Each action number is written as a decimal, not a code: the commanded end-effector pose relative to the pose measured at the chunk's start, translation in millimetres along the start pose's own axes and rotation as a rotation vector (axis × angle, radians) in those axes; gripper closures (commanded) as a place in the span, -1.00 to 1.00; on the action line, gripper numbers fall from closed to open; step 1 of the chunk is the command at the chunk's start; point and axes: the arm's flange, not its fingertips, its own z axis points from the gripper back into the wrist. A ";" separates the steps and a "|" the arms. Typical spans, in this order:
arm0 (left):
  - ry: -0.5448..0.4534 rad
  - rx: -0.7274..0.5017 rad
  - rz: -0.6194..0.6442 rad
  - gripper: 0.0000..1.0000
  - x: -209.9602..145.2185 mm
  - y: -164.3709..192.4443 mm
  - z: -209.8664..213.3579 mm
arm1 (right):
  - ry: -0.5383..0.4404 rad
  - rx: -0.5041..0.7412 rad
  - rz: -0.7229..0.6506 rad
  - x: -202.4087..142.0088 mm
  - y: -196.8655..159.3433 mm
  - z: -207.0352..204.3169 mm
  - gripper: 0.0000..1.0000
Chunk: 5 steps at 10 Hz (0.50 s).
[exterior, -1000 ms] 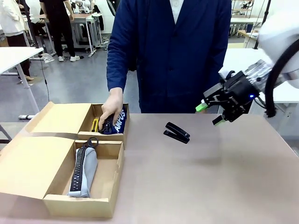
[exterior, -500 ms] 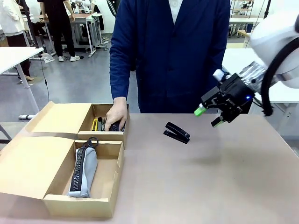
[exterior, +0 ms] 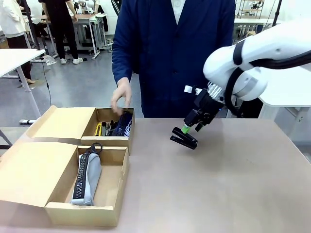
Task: Place items inside the box.
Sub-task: Pick up a Pencil pouch or Stapler and place it inside the Mailer Box closest to the robot.
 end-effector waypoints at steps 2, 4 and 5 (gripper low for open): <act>-0.015 -0.023 -0.021 -1.00 0.2 -1.7 -0.2 | -0.062 -0.118 0.117 13.4 -10.6 -34.1 -1.00; -0.015 -0.023 -0.021 -1.00 0.2 -1.7 -0.2 | -0.045 -0.122 0.138 12.9 -10.2 -49.8 -1.00; -0.015 -0.023 -0.021 -1.00 0.2 -1.7 -0.2 | -0.052 -0.145 0.141 11.7 -8.4 -53.9 -1.00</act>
